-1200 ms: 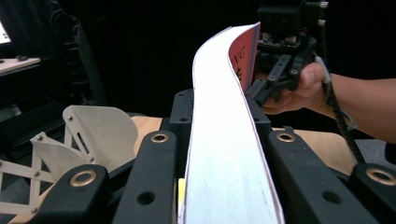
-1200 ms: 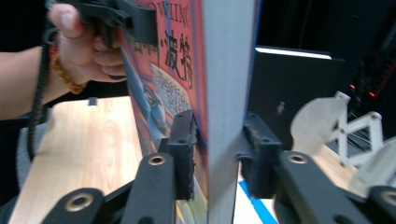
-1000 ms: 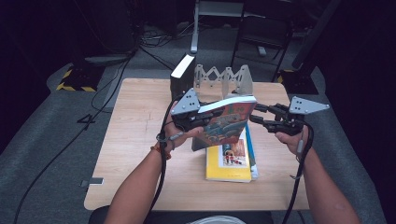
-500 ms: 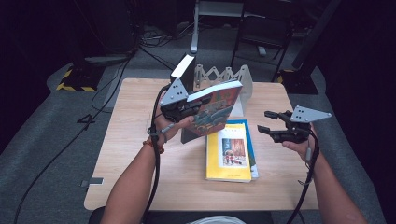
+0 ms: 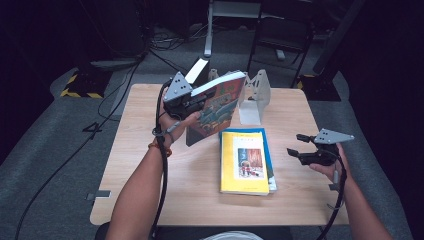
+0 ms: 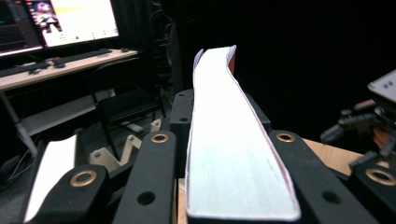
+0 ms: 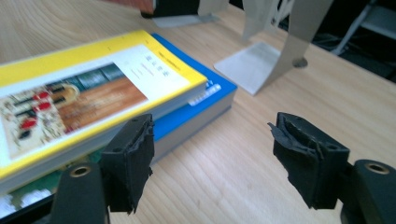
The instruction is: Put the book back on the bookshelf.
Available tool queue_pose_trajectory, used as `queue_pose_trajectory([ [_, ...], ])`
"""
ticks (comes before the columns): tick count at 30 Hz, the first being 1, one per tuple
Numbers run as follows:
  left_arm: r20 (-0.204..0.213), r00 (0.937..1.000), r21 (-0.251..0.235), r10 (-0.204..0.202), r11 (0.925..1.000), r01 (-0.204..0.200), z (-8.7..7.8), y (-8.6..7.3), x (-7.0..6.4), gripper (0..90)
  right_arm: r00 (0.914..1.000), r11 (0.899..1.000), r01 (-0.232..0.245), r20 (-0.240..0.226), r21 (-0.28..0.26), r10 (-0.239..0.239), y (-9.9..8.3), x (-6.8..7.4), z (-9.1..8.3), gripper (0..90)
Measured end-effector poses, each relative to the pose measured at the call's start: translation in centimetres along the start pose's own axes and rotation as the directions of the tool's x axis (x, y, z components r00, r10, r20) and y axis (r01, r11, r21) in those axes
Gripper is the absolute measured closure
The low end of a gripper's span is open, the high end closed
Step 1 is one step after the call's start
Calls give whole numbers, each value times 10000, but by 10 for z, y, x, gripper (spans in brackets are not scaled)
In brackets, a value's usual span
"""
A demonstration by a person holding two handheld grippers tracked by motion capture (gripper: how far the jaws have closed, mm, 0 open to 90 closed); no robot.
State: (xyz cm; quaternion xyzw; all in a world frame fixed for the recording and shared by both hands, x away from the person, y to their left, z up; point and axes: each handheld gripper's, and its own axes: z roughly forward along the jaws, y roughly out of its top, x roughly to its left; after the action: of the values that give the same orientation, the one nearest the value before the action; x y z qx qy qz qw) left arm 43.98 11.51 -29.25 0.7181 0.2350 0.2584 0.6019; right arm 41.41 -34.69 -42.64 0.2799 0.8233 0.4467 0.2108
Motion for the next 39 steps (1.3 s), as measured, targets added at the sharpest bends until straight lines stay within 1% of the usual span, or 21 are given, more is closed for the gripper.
queue_pose_trajectory([
  [1, -127, 9999, -25, -74, 10000, 73, 0, -1, 3, 729, 9999, 9999, 4, 102, 131, -5, -4, -1, 1, 290],
  [2, -196, 9997, 9, -132, 9999, 132, 1, -1, 5, 729, 9998, 9996, -143, 107, 258, 141, -9, -2, 3, 287],
  [3, -289, 9995, 24, -144, 9999, 145, 1, -1, 7, 729, 9998, 9991, -169, 130, 391, 164, -13, -2, 4, 286],
  [5, -415, 9989, -20, -228, 9997, 227, 1, -2, 10, 729, 9996, 9978, -5, 277, 669, -13, -20, -1, 6, 286],
  [7, -576, 9979, -70, -284, 9996, 280, 1, -2, 12, 728, 9996, 9961, -37, 298, 876, 11, -26, 0, 7, 286],
  [9, -741, 9966, -152, -373, 9992, 362, 0, -1, 15, 728, 9995, 9950, -56, 317, 1000, 25, -31, 0, 9, 285],
  [10, -741, 9966, -152, -373, 9992, 362, 0, -1, 15, 729, 9995, 9937, -54, 300, 1122, 21, -35, 1, 11, 281],
  [11, -832, 9956, -189, -439, 9989, 425, 0, 0, 16, 729, 9995, 9937, -54, 300, 1122, 21, -35, 1, 11, 281],
  [13, -1033, 9937, -180, -432, 9990, 416, -2, 1, 20, 728, 9993, 9901, -54, 367, 1406, 2, -38, 1, 15, 259],
  [15, -1192, 9919, -152, -439, 9990, 424, -2, 2, 22, 728, 9994, 9884, -177, 325, 1507, 129, -42, 0, 18, 256],
  [18, -1431, 9882, -118, -547, 9985, 536, -1, 0, 27, 728, 9992, 9892, -287, 308, 1440, 245, -45, -2, 18, 251],
  [20, -1586, 9855, -64, -601, 9982, 599, 0, -1, 30, 728, 9987, 9884, -357, 407, 1474, 300, -46, -3, 18, 251],
  [22, -1735, 9824, -62, -698, 9975, 698, 1, -2, 33, 728, 9984, 9880, -456, 406, 1474, 400, -49, -4, 19, 253],
  [24, -1870, 9799, -39, -692, 9976, 697, 2, -3, 36, 728, 9981, 9863, -513, 410, 1566, 454, -51, -5, 20, 254],
  [26, -2017, 9771, 38, -673, 9976, 694, 4, -3, 38, 728, 9971, 9850, -726, 332, 1562, 683, -53, -6, 21, 254],
  [29, -2324, 9706, 126, -632, 9976, 680, 8, -3, 40, 728, 9969, 9825, -765, 331, 1697, 719, -55, -6, 23, 251],
  [30, -2374, 9691, 120, -677, 9973, 726, 9, -2, 41, 728, 9967, 9823, -799, 283, 1693, 761, -55, -6, 24, 251],
  [31, -2374, 9691, 120, -677, 9973, 726, 9, -2, 41, 728, 9967, 9823, -799, 283, 1693, 761, -55, -6, 24, 251],
  [33, -2507, 9658, 133, -665, 9973, 722, 12, -2, 43, 728, 9968, 9813, -786, 293, 1757, 746, -55, -6, 24, 248],
  [35, -2590, 9632, 169, -716, 9968, 787, 15, -1, 45, 728, 9964, 9819, -834, 284, 1702, 797, -56, -7, 24, 249],
  [39, -2688, 9609, 339, -663, 9964, 782, 23, -1, 46, 728, 9950, 9803, -994, 268, 1709, 962, -58, -8, 25, 248],
])
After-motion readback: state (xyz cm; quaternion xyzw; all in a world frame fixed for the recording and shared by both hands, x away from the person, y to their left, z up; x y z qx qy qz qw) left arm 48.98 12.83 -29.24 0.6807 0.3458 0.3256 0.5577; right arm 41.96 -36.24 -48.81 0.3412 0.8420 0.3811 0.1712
